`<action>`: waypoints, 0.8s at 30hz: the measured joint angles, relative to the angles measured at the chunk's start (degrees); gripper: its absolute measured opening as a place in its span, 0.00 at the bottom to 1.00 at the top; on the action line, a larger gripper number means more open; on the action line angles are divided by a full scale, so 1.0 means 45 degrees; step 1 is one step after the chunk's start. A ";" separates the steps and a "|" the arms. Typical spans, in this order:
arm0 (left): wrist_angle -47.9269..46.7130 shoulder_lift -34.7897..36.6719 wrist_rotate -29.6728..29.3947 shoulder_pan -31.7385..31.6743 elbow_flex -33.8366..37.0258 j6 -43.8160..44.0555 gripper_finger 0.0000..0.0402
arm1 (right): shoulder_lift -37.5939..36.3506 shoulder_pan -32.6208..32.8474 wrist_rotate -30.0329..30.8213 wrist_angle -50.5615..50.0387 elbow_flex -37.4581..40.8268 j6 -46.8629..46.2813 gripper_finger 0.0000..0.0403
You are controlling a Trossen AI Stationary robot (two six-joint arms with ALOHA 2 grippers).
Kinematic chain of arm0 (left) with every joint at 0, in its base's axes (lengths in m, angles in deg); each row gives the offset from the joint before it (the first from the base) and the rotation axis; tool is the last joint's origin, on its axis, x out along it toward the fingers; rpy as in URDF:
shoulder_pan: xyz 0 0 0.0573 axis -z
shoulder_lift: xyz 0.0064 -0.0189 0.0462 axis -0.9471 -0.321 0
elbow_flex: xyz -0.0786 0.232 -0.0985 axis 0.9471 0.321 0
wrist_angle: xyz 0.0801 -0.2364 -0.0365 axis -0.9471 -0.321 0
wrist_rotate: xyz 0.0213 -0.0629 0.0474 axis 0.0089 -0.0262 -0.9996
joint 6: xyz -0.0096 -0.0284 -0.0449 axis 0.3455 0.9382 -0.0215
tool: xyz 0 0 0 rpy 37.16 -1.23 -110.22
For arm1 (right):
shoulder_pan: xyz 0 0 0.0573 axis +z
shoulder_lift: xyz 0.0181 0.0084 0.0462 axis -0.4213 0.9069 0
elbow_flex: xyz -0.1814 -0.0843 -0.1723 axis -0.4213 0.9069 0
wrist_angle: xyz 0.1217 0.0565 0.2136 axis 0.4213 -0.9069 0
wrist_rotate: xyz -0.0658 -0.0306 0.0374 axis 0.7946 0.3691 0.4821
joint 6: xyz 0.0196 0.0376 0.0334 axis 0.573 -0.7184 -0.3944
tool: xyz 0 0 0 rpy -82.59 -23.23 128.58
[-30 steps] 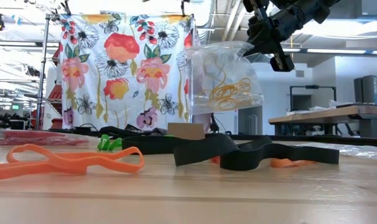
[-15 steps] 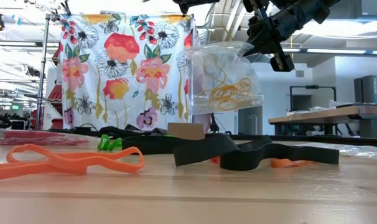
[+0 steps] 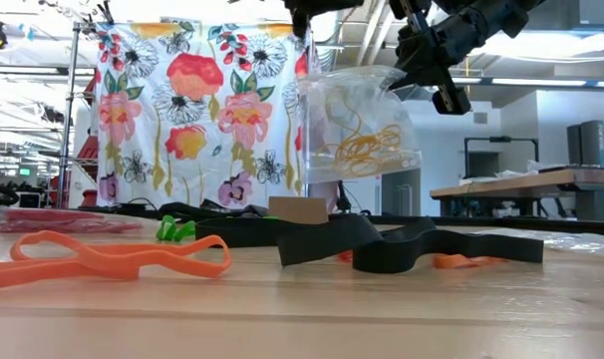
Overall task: Sort rubber bands
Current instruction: Put the yellow rubber band into the transparent zip bag
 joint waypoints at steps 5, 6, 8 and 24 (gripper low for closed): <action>0.0803 0.0002 -0.0019 -0.0001 -0.0004 0.1795 0.00 | -0.0002 0.0000 0.0000 -0.0015 -0.0003 0.0000 0.00; 0.0989 0.0000 -0.0043 -0.0005 -0.0004 0.2270 0.00 | 0.0001 0.0000 0.0000 -0.0001 -0.0003 0.0000 0.00; 0.1206 0.0015 -0.0163 0.0000 -0.0004 0.3021 0.00 | 0.0001 0.0000 0.0000 -0.0034 0.0000 0.0000 0.00; -0.1462 0.0015 -0.2598 0.0835 -0.0004 0.2761 0.00 | 0.0003 0.0000 -0.0001 -0.0060 -0.0003 0.0005 0.00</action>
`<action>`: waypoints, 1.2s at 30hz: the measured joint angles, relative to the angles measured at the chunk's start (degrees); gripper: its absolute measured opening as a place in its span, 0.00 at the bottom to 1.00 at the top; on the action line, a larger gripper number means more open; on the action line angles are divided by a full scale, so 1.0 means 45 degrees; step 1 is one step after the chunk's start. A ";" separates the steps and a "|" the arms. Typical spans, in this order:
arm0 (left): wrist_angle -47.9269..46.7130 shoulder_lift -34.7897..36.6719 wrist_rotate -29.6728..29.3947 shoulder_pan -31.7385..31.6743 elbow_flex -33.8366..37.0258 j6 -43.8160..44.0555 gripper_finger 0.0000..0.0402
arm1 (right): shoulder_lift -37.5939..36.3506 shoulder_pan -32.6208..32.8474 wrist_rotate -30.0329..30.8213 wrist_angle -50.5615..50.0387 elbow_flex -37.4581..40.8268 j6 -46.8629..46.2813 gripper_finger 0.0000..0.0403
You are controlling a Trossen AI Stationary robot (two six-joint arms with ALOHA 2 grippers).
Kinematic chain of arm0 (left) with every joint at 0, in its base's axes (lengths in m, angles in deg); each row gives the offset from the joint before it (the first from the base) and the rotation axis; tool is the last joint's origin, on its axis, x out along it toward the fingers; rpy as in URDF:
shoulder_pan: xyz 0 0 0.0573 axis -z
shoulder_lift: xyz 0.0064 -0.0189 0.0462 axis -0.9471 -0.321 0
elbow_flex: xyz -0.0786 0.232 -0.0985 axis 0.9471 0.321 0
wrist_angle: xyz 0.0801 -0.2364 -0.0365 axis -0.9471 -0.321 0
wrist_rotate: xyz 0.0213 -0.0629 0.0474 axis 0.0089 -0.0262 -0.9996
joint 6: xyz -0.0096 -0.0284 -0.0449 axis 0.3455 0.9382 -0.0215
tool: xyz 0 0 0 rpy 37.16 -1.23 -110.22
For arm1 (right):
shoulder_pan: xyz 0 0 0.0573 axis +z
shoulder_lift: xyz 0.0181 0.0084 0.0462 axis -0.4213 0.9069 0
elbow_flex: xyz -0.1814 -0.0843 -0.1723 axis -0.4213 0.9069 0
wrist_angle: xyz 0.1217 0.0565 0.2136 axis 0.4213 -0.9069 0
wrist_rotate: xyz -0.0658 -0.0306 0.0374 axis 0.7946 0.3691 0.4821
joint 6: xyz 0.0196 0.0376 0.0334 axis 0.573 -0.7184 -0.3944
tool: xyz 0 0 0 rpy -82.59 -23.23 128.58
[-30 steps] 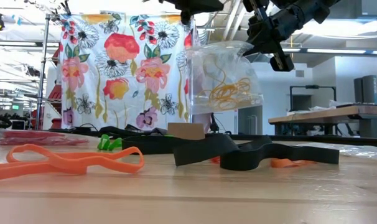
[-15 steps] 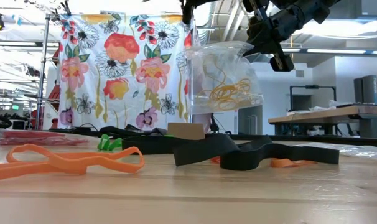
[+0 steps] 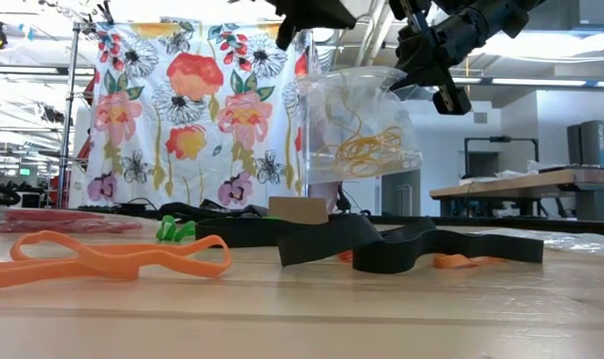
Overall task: Sort rubber bands
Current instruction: Put the yellow rubber band into the transparent zip bag, then close the transparent zip bag
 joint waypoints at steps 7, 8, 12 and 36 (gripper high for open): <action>-0.0507 0.0000 -0.0550 -0.0029 0.0000 -0.0823 0.00 | 0.0000 0.0000 0.0000 -0.0010 0.0001 0.0000 0.00; -0.0547 0.0000 -0.0714 -0.0029 0.0000 -0.1004 0.00 | 0.0000 0.0000 0.0001 -0.0013 0.0000 0.0000 0.00; -0.0851 0.0000 -0.0929 -0.0024 0.0000 -0.1790 0.01 | 0.0000 0.0000 -0.0003 -0.0008 0.0000 0.0000 0.00; -0.1347 0.0359 -0.1453 -0.0045 0.0000 -0.1558 0.27 | -0.0004 0.0000 -0.0003 0.0004 0.0001 -0.0001 0.00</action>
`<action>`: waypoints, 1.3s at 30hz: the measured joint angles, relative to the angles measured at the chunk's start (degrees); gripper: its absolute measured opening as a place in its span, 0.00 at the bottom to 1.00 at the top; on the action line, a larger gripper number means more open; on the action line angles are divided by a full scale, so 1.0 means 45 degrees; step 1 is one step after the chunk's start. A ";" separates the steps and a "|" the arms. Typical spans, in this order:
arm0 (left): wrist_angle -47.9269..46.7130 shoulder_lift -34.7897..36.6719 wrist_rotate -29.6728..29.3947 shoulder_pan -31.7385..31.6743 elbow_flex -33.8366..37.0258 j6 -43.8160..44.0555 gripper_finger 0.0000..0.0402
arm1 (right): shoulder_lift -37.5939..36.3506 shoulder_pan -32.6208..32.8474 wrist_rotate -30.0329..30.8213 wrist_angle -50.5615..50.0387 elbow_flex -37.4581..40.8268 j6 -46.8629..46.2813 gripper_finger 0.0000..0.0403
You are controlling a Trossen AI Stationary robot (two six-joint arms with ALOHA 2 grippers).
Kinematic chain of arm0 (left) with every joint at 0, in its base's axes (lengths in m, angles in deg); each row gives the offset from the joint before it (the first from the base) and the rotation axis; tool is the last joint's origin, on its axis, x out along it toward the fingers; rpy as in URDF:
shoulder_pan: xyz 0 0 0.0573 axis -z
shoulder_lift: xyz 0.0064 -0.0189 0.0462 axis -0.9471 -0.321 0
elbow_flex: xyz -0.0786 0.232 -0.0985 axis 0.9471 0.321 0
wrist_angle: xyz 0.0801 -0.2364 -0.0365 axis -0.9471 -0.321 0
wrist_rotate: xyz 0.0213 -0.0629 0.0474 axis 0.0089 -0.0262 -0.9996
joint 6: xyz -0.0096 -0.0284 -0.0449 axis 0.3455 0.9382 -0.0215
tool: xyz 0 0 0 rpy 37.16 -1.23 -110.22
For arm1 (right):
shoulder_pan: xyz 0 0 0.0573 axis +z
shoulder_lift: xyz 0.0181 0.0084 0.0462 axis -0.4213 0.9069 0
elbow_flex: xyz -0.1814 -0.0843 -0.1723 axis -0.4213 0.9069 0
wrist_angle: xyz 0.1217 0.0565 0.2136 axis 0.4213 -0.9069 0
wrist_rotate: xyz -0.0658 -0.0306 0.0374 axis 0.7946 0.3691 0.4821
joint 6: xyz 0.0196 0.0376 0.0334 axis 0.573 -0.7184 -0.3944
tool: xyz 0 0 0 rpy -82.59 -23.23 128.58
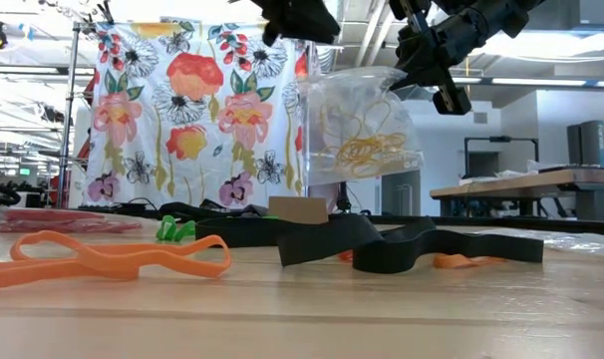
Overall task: Sort rubber bands
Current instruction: Close the transparent zip bag
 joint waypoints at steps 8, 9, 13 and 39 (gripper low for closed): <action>-0.3105 0.0982 -0.0080 0.0132 0.0235 -0.0224 0.27 | 0.0004 -0.0005 0.0000 -0.0029 0.0000 0.0002 0.00; -0.3336 0.1059 -0.0177 0.0173 0.0497 -0.0129 0.27 | 0.0004 -0.0004 0.0000 -0.0022 0.0000 0.0006 0.00; -0.3309 0.1323 -0.1305 0.0278 0.1837 0.0423 0.27 | 0.0000 0.0005 -0.0002 -0.0024 -0.0001 0.0001 0.00; 0.3665 0.4920 0.0283 0.2571 0.9197 -0.0703 0.27 | 0.0004 0.0204 0.0578 0.0021 0.0004 0.1225 0.00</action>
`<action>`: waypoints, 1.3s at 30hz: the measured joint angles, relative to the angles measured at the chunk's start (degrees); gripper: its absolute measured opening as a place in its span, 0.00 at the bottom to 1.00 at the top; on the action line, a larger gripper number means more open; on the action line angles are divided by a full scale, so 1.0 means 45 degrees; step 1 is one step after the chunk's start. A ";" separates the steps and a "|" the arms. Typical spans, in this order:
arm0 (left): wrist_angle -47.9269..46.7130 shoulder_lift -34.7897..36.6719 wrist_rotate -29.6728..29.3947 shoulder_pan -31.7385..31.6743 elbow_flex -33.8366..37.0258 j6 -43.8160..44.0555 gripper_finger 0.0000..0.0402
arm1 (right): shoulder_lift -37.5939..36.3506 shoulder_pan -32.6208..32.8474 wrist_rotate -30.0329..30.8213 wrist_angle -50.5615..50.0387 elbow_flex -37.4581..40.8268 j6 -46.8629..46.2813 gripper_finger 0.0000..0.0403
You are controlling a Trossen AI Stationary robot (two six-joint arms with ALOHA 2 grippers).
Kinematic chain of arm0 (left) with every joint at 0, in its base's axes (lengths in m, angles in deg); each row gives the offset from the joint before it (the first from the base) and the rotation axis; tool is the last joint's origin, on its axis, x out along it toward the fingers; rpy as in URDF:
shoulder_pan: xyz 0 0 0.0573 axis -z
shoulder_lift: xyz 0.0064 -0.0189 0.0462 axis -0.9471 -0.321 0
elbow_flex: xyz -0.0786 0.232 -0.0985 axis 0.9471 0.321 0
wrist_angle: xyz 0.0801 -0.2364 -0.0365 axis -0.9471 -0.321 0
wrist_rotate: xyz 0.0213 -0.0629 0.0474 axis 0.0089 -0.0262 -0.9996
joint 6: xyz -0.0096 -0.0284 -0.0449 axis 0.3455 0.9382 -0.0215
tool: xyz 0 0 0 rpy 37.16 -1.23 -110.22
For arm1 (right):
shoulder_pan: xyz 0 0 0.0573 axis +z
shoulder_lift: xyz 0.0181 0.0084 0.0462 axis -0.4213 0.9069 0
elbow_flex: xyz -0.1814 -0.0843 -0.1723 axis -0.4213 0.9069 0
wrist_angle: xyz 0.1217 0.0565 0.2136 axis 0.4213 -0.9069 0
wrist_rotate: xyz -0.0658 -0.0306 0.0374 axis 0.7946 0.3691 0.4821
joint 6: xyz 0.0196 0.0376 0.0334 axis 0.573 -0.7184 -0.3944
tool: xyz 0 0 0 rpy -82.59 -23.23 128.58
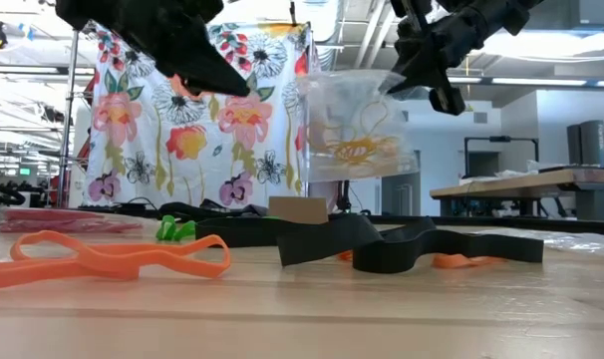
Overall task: Sort rubber bands
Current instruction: Close the transparent zip bag
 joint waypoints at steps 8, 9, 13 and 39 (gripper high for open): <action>0.0674 -0.0422 -0.1639 -0.0015 -0.0065 0.0793 0.27 | 0.0000 0.0039 0.2073 0.0200 -0.0001 0.4525 0.00; 0.0856 -0.0421 -0.1613 -0.0015 -0.0081 0.0568 0.27 | 0.0000 0.0039 0.2180 0.0196 -0.0003 0.5319 0.00; 0.1084 -0.0421 -0.1579 0.0039 -0.0081 0.0031 0.27 | 0.0000 0.0015 0.2375 0.0451 0.0000 0.5882 0.00; 0.0500 -0.0436 -0.1895 0.0034 -0.0100 0.0129 0.27 | -0.0005 0.0238 0.2307 0.2248 0.0000 0.5110 0.00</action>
